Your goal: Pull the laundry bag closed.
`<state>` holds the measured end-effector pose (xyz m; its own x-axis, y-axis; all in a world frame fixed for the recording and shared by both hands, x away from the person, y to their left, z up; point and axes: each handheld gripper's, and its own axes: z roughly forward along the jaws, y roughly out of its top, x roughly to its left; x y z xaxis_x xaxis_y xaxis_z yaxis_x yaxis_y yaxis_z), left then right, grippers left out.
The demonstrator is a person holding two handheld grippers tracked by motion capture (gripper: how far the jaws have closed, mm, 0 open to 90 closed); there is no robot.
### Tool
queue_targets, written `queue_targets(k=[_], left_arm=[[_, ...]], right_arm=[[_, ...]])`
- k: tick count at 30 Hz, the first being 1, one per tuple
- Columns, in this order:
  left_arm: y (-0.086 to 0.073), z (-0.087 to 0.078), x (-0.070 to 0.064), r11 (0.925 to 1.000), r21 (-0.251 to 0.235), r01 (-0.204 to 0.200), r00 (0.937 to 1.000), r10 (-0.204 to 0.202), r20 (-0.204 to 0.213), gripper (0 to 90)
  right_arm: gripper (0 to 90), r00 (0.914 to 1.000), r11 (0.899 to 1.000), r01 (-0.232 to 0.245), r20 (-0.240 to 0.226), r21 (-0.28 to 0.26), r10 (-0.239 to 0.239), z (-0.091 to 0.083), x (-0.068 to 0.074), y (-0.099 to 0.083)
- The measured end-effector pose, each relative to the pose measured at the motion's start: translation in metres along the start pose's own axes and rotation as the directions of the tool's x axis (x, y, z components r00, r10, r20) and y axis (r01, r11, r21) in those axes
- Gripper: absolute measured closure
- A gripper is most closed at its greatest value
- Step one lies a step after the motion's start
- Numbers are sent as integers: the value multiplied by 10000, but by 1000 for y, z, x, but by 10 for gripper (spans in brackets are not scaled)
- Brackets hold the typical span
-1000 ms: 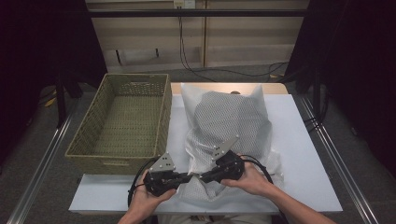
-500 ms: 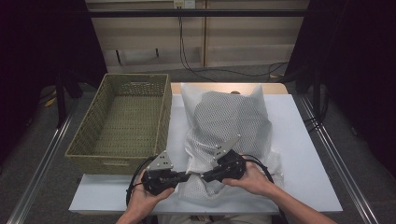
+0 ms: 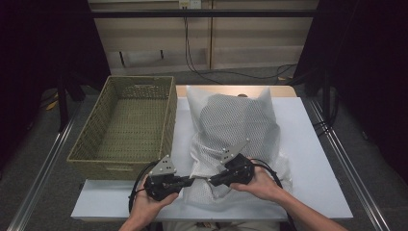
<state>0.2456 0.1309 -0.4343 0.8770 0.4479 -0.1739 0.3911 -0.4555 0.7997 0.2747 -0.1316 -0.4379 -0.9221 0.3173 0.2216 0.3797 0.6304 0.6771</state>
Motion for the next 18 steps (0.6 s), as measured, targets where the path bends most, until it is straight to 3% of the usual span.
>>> queue_targets(k=[18], left_arm=[[-2,-3,2,9999,-126,62,9998,-64,-196,883]], right_arm=[[872,9997,9997,-242,41,38,242,-3,-3,-4]])
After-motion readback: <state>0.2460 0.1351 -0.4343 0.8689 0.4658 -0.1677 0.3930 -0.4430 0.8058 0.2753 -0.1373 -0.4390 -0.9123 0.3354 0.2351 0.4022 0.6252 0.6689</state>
